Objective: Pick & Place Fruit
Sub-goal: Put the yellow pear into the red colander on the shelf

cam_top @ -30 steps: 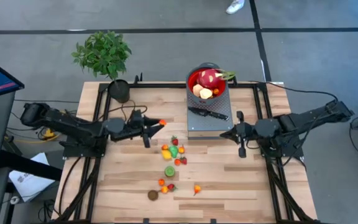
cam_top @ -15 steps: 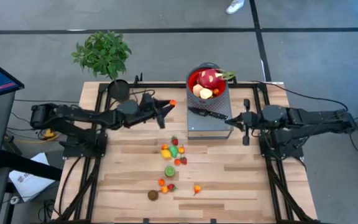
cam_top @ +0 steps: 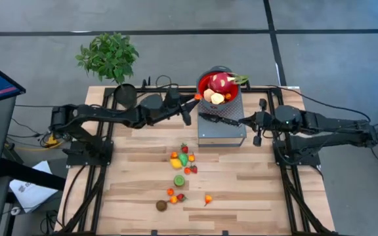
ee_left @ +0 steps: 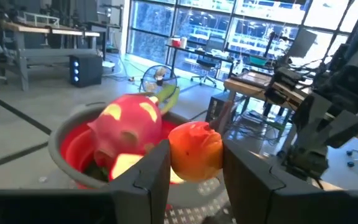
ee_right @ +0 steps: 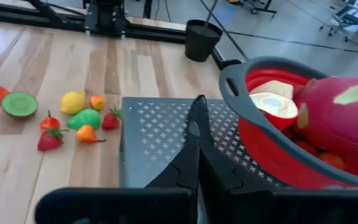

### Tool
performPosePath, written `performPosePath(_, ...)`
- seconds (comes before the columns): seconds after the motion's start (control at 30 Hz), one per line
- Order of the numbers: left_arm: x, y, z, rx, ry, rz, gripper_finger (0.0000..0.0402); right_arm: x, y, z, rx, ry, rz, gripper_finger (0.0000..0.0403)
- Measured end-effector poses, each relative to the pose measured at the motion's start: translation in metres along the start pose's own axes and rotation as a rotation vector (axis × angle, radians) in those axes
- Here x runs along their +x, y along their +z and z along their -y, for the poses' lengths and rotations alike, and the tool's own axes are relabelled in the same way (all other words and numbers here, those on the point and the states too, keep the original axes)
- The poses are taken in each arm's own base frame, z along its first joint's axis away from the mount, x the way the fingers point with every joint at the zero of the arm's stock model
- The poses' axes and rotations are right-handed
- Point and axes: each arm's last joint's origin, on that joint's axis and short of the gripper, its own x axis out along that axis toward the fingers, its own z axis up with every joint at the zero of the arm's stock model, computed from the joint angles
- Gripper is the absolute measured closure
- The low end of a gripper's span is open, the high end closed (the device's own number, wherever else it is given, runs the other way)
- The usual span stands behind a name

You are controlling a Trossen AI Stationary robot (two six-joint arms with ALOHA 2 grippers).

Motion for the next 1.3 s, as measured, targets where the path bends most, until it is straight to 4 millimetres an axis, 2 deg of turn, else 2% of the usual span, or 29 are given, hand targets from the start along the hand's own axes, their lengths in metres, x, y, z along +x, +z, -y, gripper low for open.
performPosePath(0.5, 0.053, -0.010, -0.003, 0.012, 0.046, -0.005, 0.0276, -0.002, -0.001, 0.003, 0.019, -0.020, 0.002, 0.0403)
performPosePath(1.07, 0.062, -0.005, -0.029, 0.027, 0.124, 0.011, 0.0271, -0.002, 0.000, 0.004, 0.020, -0.022, 0.007, 0.0403)
performPosePath(1.3, 0.062, -0.006, -0.029, 0.029, 0.127, 0.011, 0.0226, -0.002, 0.000, 0.004, 0.020, -0.022, 0.007, 0.0403)
